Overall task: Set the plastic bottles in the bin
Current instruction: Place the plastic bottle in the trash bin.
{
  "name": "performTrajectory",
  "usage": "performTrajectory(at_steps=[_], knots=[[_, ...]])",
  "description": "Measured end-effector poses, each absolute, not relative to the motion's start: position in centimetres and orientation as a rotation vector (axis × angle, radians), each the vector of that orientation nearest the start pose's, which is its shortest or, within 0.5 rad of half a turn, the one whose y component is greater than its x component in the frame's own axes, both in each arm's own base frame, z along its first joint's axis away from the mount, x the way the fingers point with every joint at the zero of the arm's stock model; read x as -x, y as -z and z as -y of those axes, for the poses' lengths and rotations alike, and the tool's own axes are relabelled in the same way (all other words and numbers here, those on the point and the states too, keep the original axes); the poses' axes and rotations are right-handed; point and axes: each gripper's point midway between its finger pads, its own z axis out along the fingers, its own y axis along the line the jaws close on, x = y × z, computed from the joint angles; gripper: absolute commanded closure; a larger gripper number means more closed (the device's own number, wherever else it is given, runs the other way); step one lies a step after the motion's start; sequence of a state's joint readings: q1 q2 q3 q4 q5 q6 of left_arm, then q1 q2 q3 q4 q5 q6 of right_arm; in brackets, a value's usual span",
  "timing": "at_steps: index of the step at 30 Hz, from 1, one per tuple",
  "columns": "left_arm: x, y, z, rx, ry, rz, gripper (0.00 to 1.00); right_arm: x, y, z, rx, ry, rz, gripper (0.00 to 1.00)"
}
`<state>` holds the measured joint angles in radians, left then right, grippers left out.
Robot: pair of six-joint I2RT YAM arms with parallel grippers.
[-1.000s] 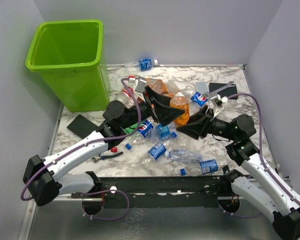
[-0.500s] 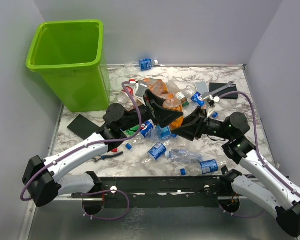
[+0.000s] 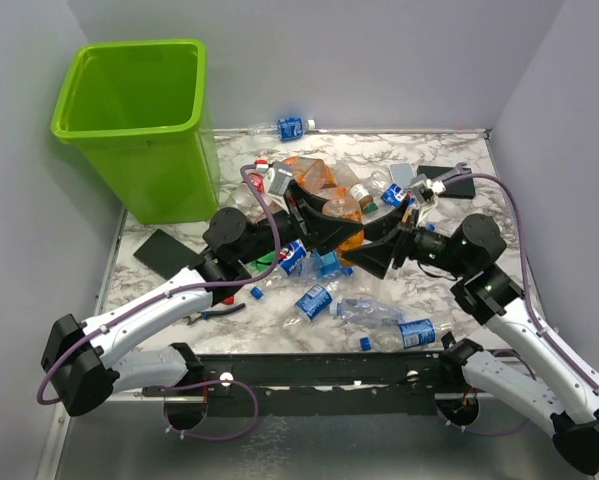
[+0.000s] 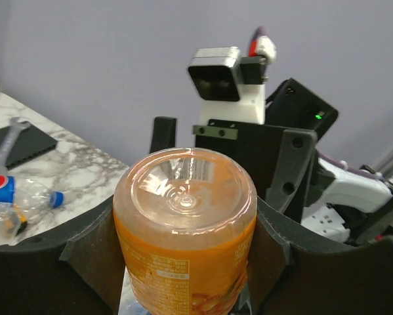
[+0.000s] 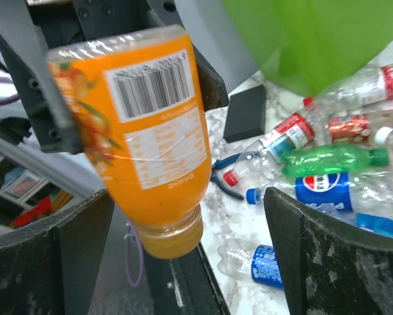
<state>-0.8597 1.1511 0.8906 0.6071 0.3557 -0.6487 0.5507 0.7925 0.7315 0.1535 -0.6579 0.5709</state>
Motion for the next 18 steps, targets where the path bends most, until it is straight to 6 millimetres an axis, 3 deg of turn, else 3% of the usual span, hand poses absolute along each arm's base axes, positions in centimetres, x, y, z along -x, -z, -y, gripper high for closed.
performTrajectory(at_steps=[4,10,14,18], knots=[[-20.3,-40.1,33.8,-0.446,1.374,-1.332,0.67,-18.2,-34.8,-24.5,0.514,-1.278,-1.592,0.00],[-24.2,-47.3,29.0,-0.299,1.002,-1.249,0.72,-17.5,-36.3,-21.8,0.422,-1.169,-1.573,0.00],[-27.0,-52.7,23.1,-0.148,0.654,-1.168,0.72,-17.8,-35.5,-20.0,0.314,-1.094,-1.587,0.00],[-30.2,-55.5,16.4,0.018,0.260,-1.134,0.72,-18.7,-31.7,-19.2,0.204,-1.056,-1.679,0.00]])
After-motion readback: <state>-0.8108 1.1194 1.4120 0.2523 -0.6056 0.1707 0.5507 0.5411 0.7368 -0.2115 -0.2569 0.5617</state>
